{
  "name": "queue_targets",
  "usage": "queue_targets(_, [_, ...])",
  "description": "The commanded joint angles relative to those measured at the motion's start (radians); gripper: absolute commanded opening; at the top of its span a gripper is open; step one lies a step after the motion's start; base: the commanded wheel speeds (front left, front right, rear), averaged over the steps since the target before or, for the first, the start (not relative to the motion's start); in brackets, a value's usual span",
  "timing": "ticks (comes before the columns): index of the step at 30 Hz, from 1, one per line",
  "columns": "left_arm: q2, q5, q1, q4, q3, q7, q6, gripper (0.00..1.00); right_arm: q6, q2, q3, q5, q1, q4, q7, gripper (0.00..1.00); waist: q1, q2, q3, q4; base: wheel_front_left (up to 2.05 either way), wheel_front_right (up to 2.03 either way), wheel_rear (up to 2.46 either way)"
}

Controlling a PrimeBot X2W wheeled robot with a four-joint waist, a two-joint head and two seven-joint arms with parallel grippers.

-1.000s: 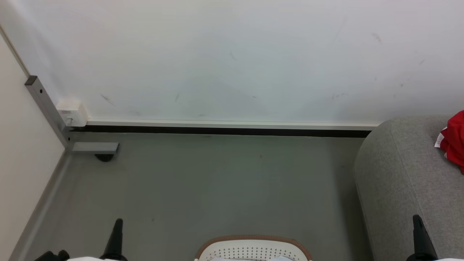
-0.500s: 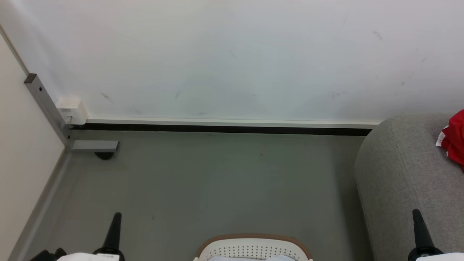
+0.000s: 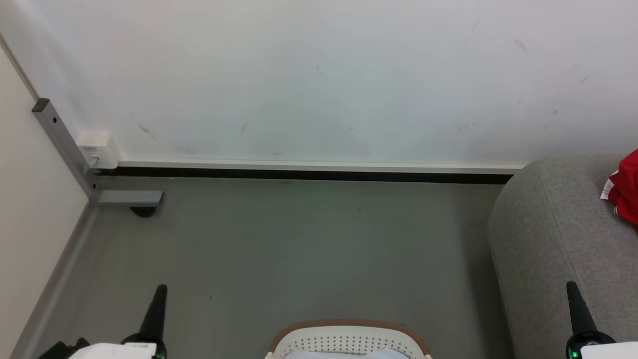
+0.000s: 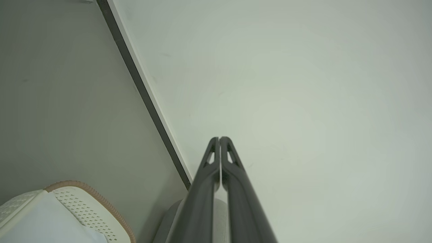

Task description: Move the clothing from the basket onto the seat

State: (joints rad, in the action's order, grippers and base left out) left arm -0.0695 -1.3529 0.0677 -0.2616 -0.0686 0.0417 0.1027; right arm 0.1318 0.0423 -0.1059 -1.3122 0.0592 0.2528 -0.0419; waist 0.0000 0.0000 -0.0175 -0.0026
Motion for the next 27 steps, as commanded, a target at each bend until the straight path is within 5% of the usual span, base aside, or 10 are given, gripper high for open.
queue_targets(1, [-0.001,-0.024,0.018,0.007,-0.008,0.003,0.007,0.0,-0.001,0.011,-0.004,-0.014,0.016,-0.011,-0.002,0.0,0.0,0.0,0.0,0.0,0.0,0.0,0.0])
queue_targets(27, [0.014,-0.199,0.038,0.015,-0.039,0.056,0.024,0.0,-0.002,0.012,-0.009,-0.229,0.046,-0.011,-0.057,0.0,0.0,0.0,0.014,0.002,0.0,0.0,0.0])
